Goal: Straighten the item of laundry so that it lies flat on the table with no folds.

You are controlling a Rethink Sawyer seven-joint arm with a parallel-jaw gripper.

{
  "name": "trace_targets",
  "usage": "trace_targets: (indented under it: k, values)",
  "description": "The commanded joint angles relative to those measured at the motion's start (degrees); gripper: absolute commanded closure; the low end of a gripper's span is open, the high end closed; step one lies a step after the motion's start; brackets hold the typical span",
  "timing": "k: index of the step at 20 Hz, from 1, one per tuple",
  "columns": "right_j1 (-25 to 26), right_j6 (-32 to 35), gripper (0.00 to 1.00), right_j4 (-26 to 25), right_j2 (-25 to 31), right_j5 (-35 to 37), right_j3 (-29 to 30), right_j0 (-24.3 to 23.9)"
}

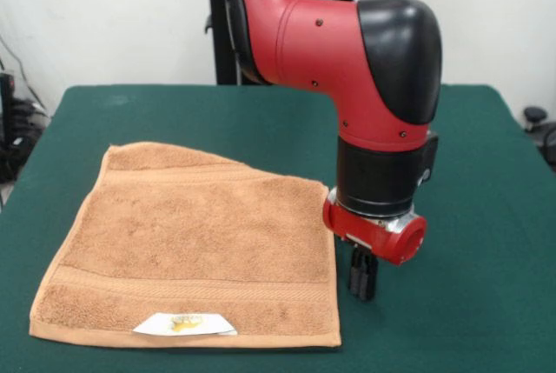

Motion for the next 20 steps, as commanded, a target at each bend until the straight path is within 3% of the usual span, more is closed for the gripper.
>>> trace_targets:
  k: [1,8,15,20]
  values:
    - [-1.3,9.3,1.00,-0.2,7.2,1.3,10.5,-1.0]
    - [-7.0,8.4,1.00,-1.0,6.4,3.3,15.7,-1.2]
    - [-9.0,7.5,1.00,-1.3,7.1,2.9,17.6,-2.1]
    - [-7.1,6.9,1.00,-1.7,9.3,-0.6,17.3,-4.0]
